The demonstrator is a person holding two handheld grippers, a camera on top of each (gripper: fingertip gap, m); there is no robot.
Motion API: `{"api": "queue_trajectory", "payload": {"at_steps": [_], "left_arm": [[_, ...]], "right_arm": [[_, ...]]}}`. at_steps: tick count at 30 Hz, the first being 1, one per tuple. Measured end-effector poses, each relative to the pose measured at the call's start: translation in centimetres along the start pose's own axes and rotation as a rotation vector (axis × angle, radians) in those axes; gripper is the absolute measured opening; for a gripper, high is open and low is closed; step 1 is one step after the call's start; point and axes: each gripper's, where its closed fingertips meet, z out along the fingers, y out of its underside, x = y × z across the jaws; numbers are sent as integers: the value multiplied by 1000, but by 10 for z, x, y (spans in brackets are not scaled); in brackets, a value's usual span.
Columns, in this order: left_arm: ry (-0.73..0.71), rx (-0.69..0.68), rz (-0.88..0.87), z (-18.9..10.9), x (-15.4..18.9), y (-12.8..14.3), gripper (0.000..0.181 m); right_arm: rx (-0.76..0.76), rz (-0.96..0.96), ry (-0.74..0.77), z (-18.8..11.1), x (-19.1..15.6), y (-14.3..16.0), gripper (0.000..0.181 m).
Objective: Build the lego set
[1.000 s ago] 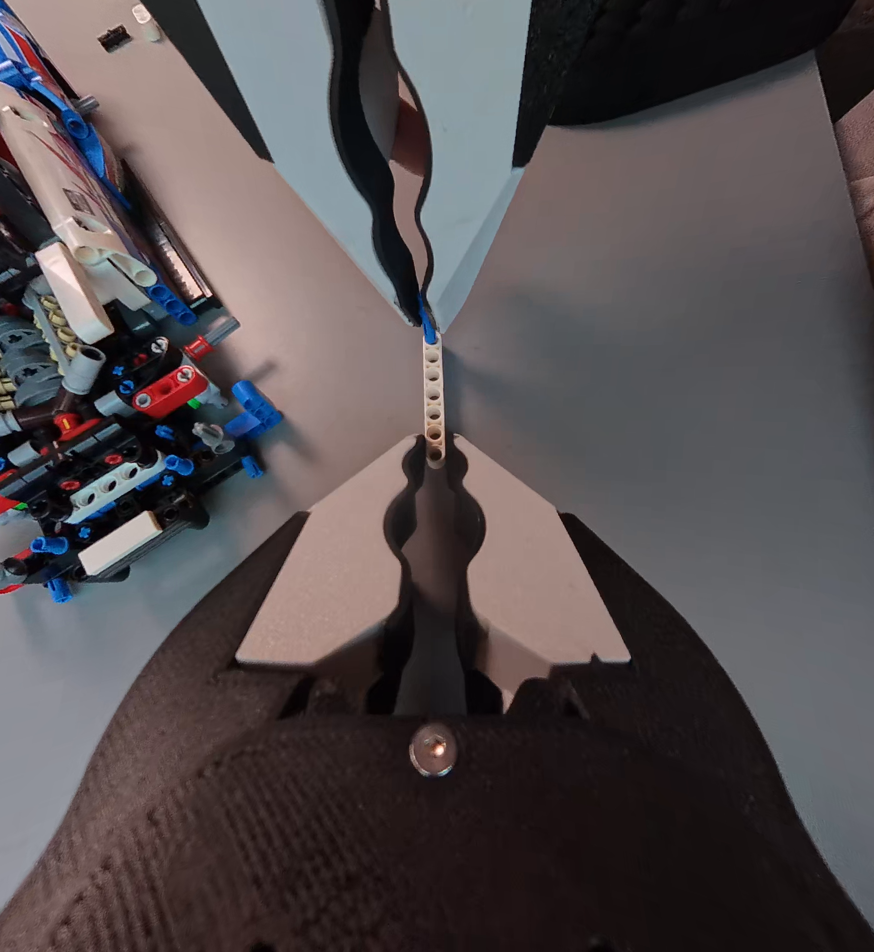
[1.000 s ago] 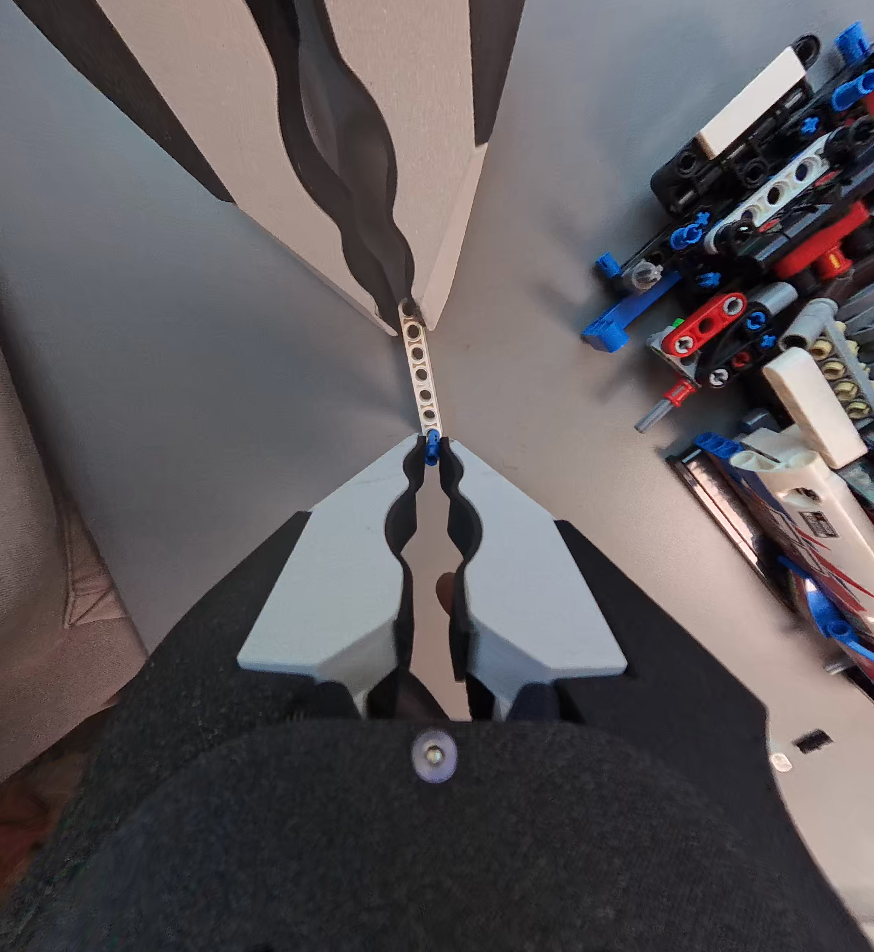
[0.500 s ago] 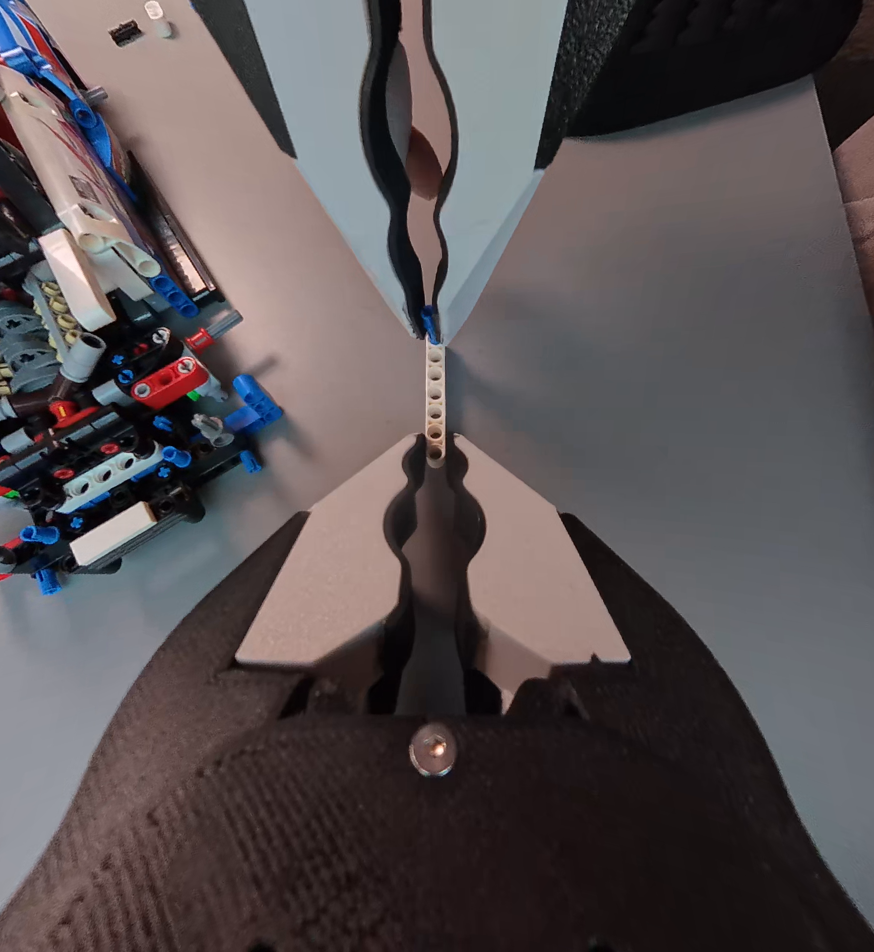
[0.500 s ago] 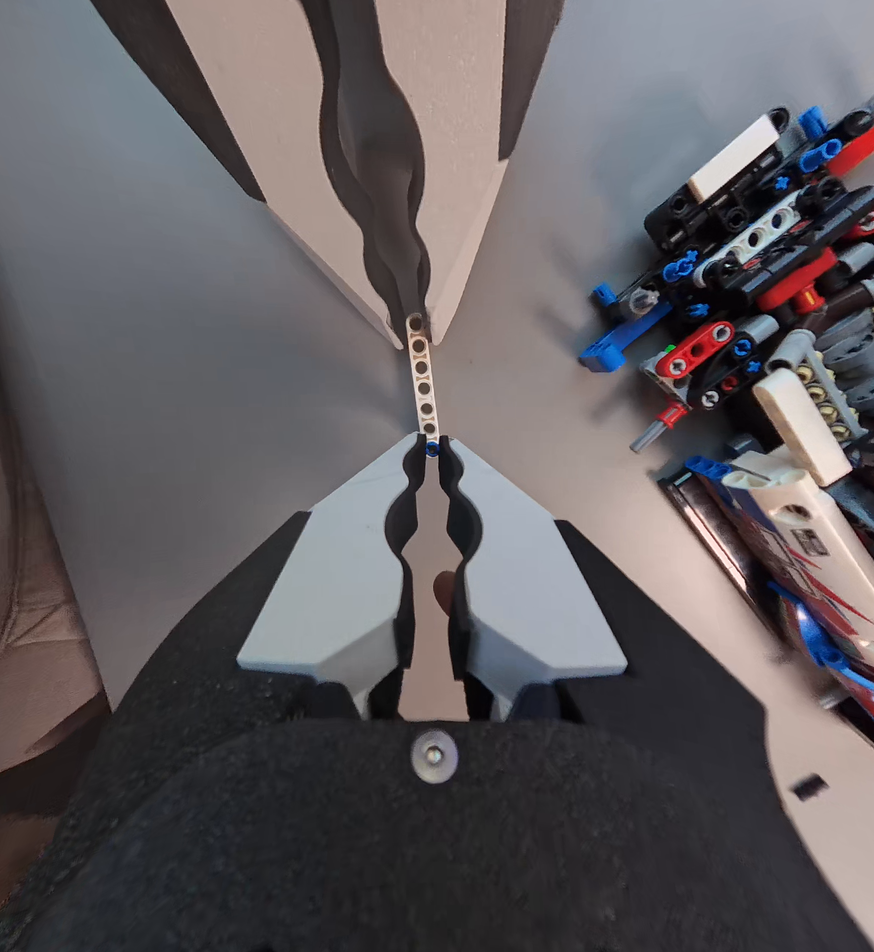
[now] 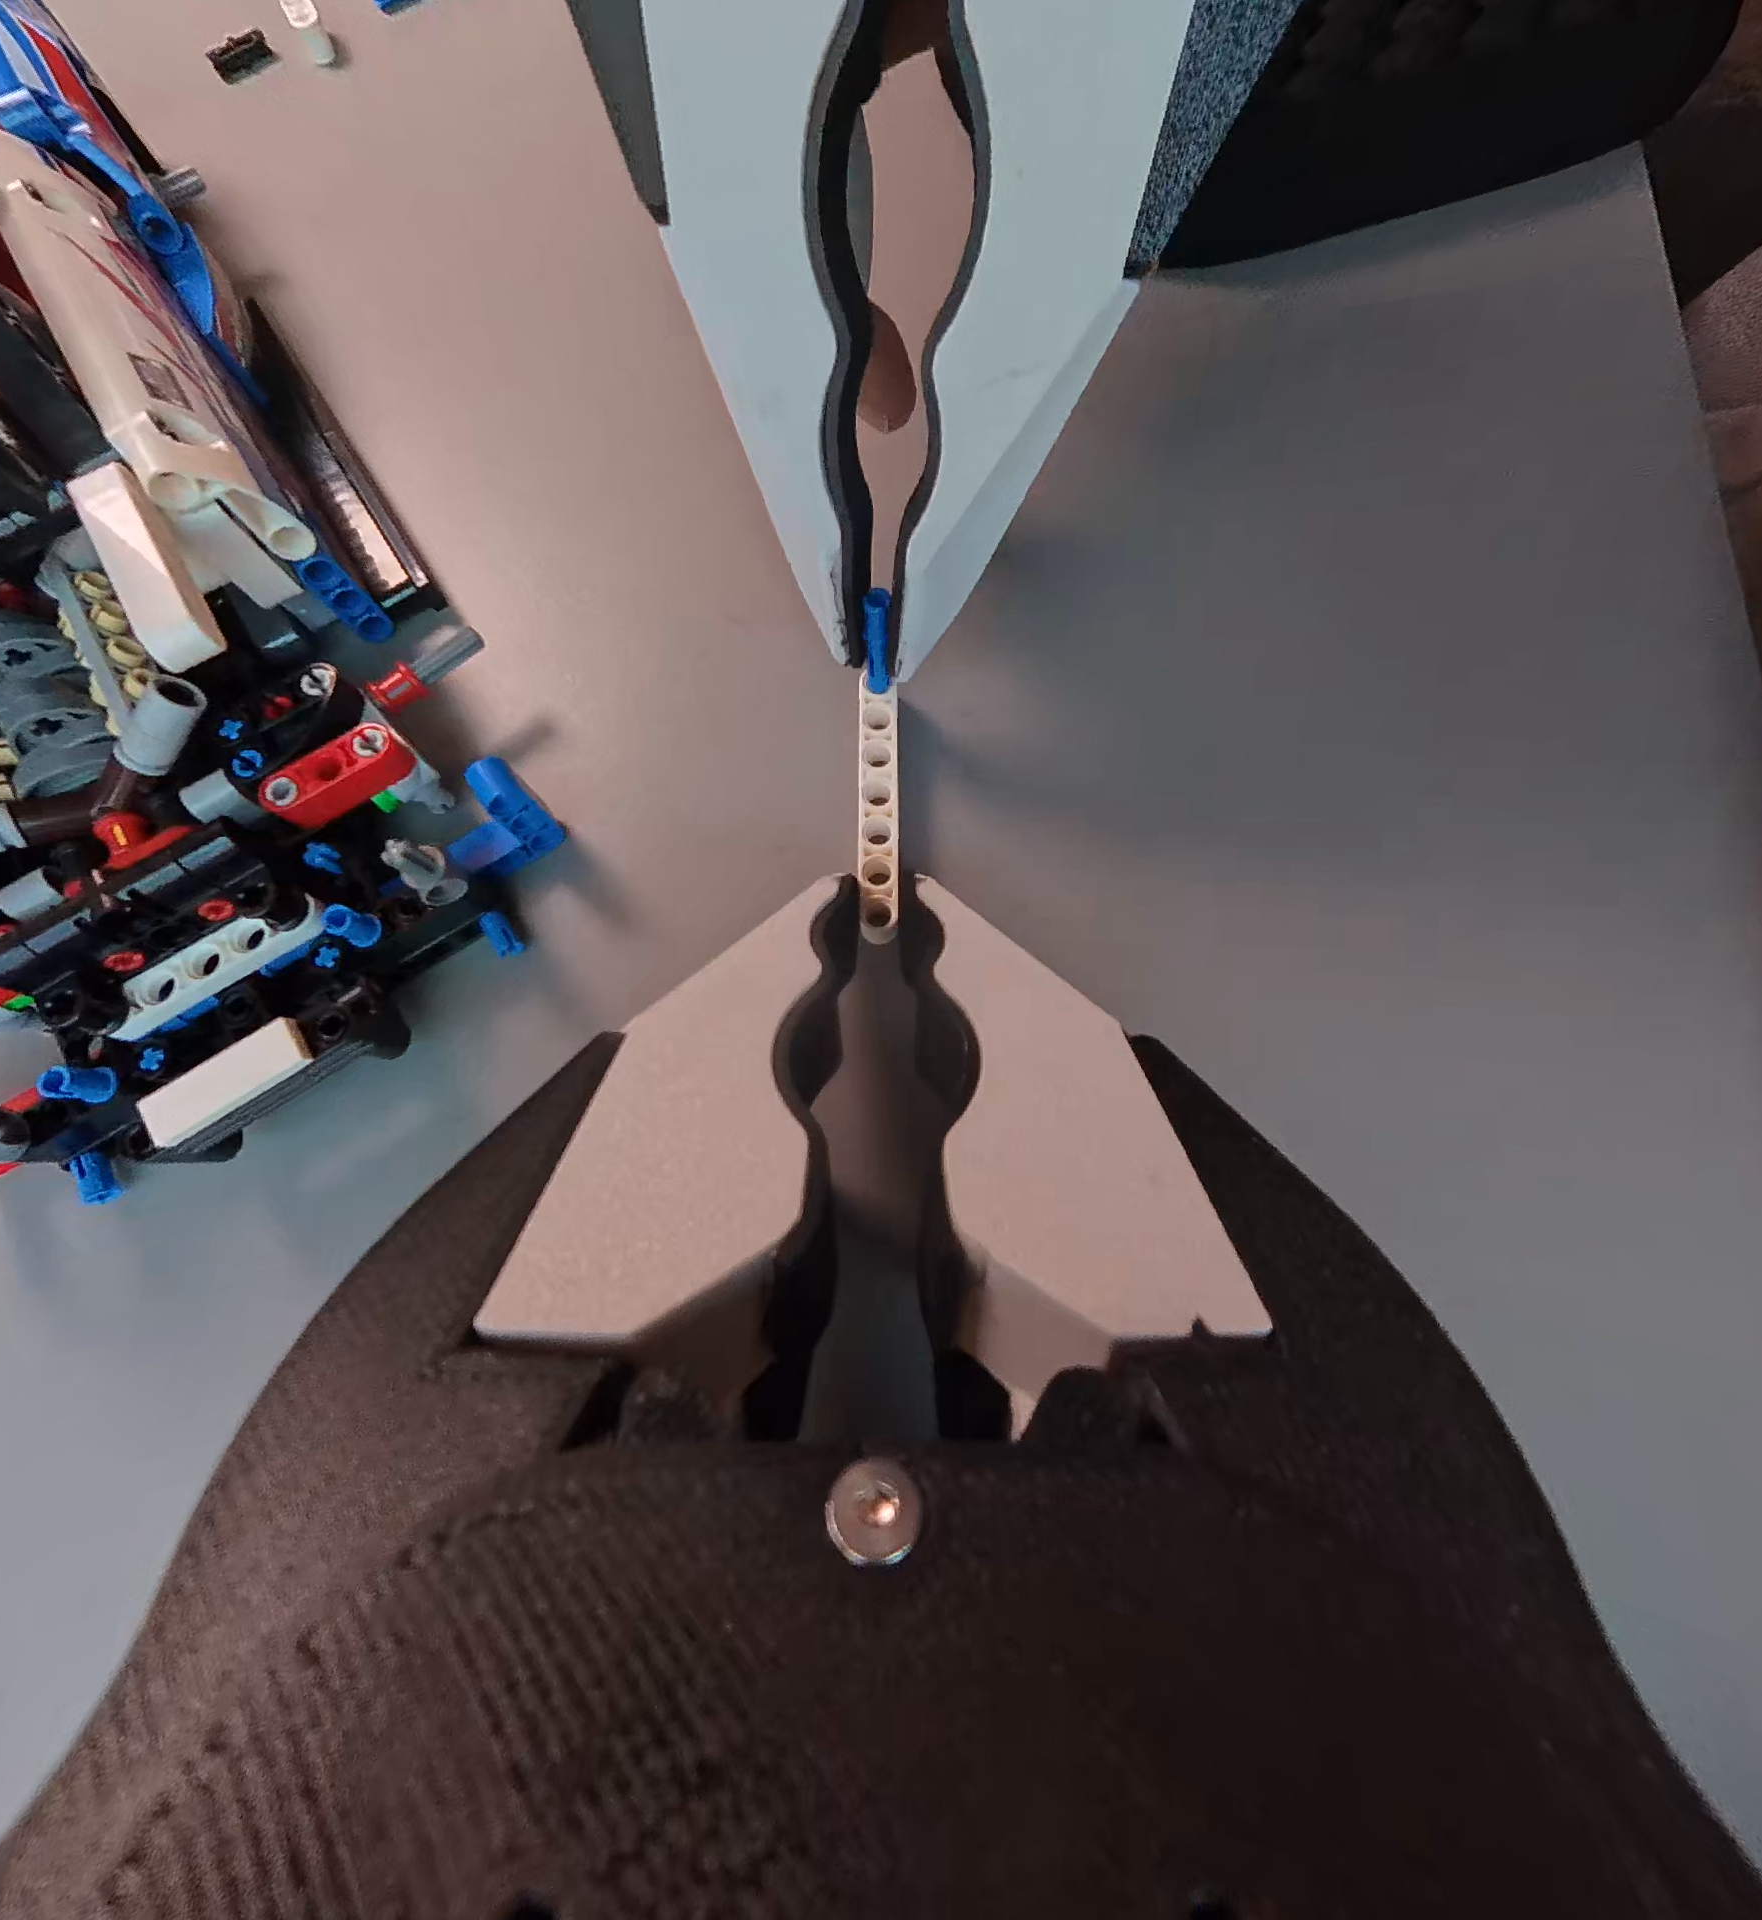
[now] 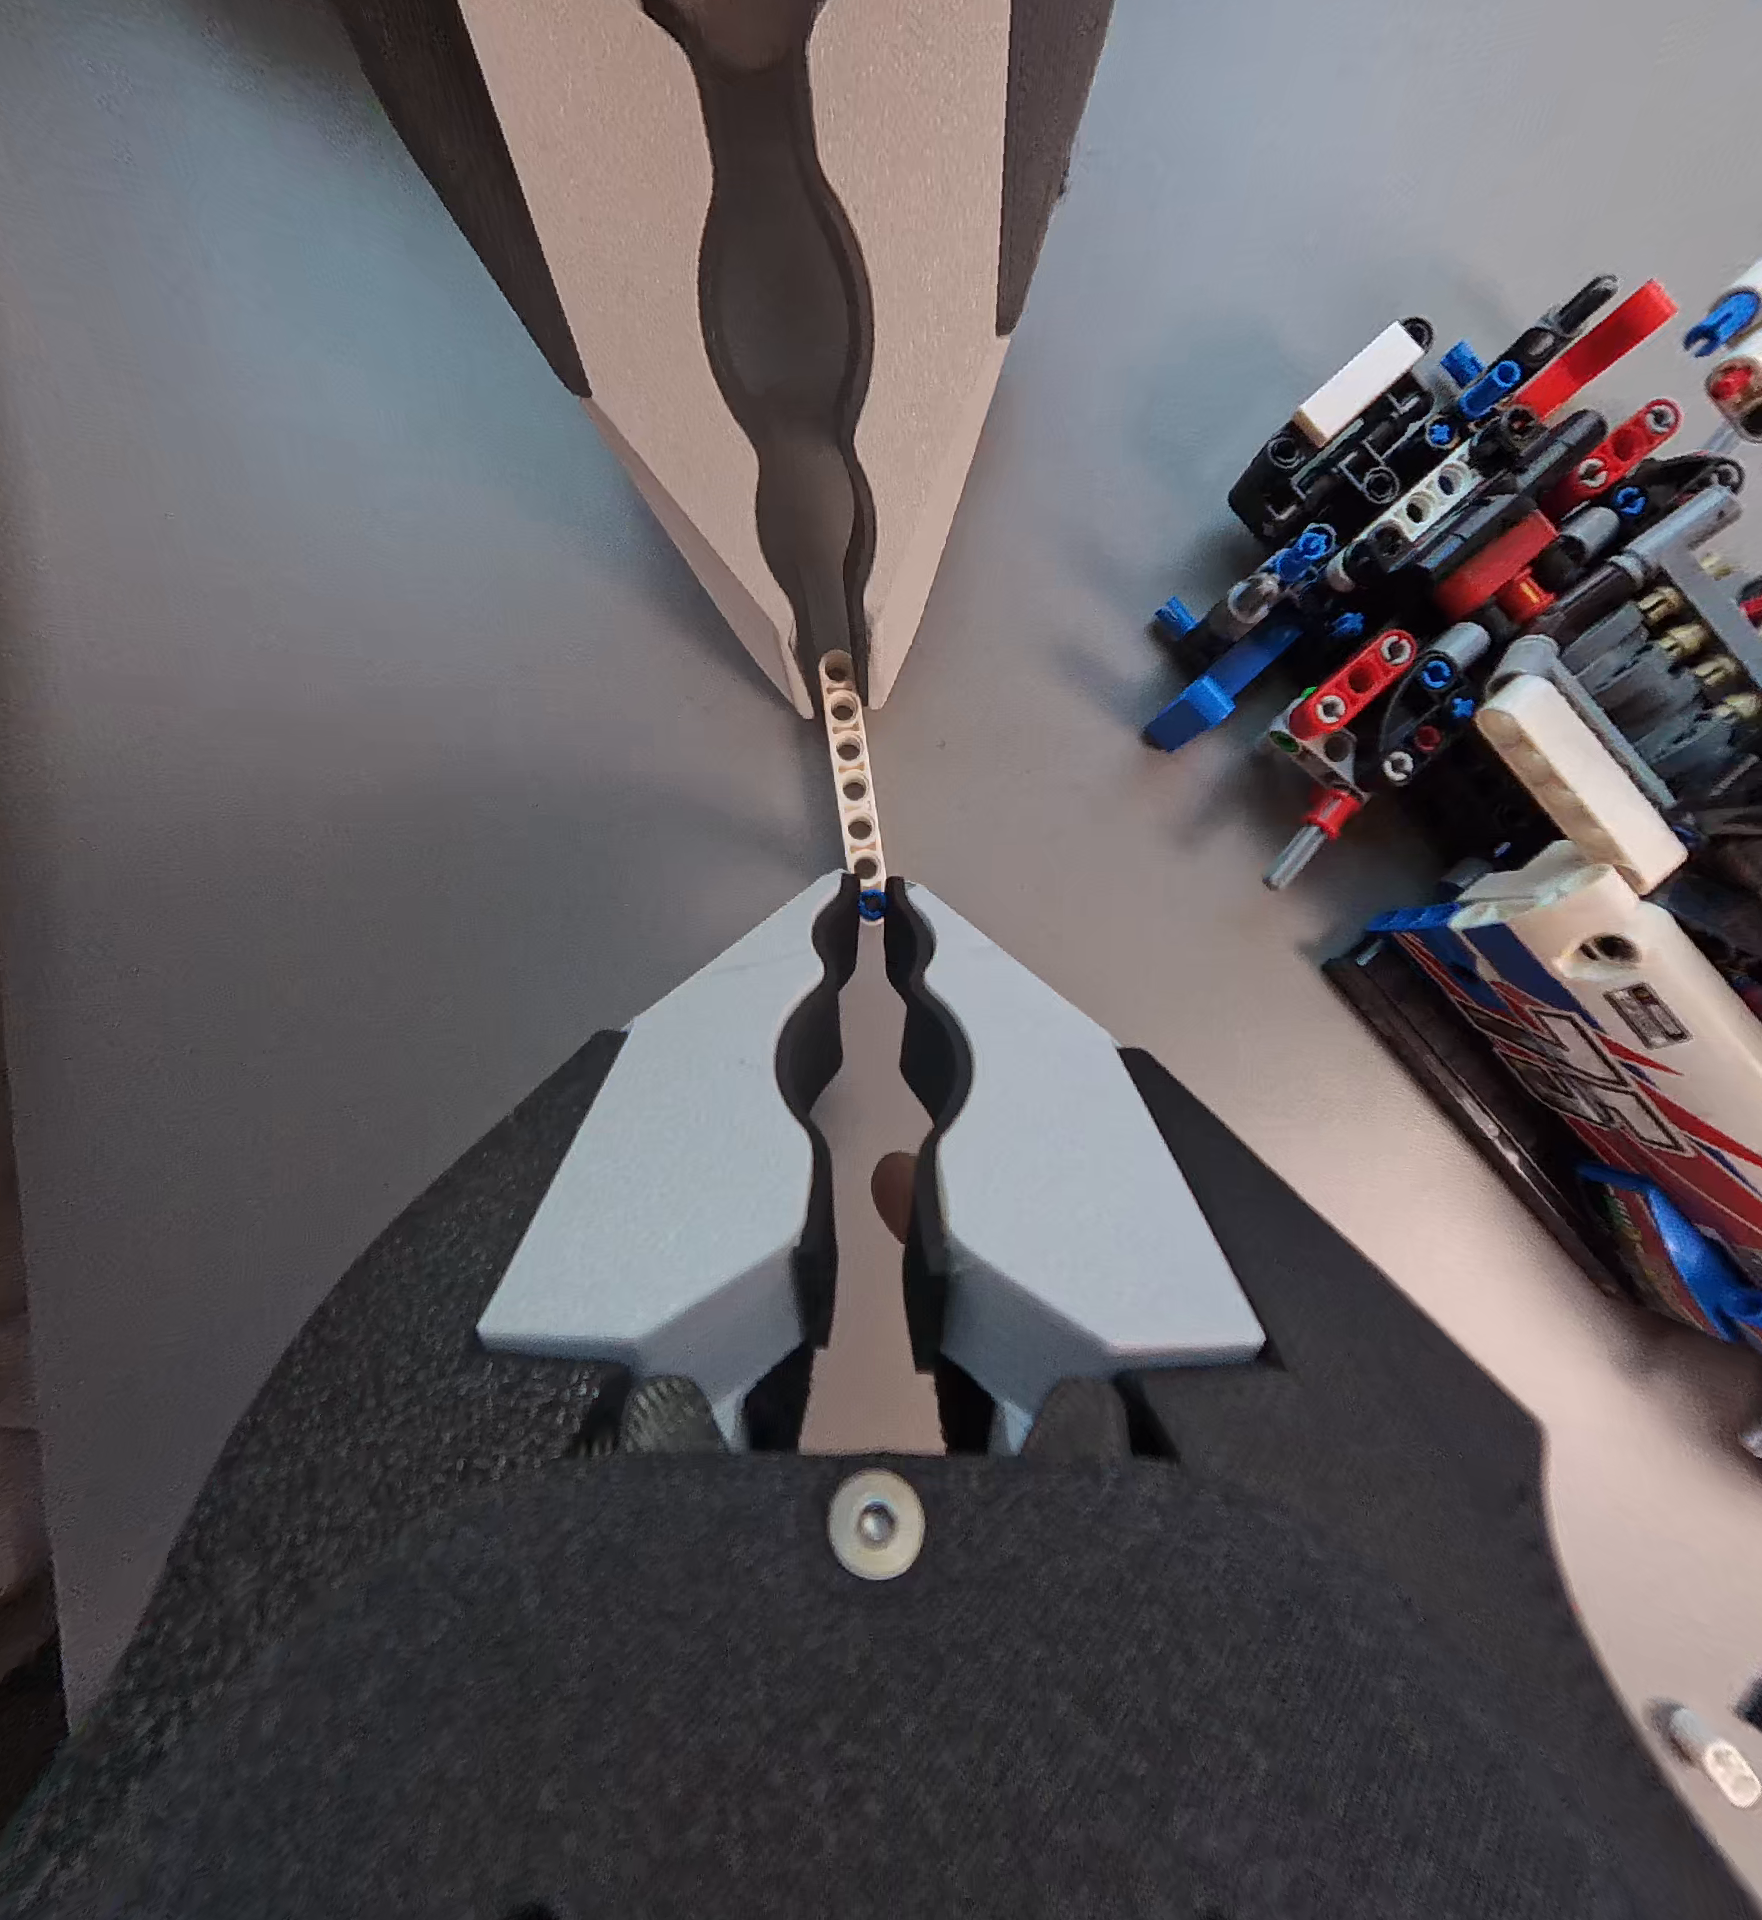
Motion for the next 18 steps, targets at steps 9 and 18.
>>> {"api": "queue_trajectory", "payload": {"at_steps": [9, 18], "left_arm": [[-1, 4, -1, 0, 0, 0, 6], [-22, -3, -15, 0, -2, 0, 6]], "right_arm": [[-6, -11, -11, 1, 0, 0, 3], [180, 299, 165, -1, 9, 0, 3]]}}
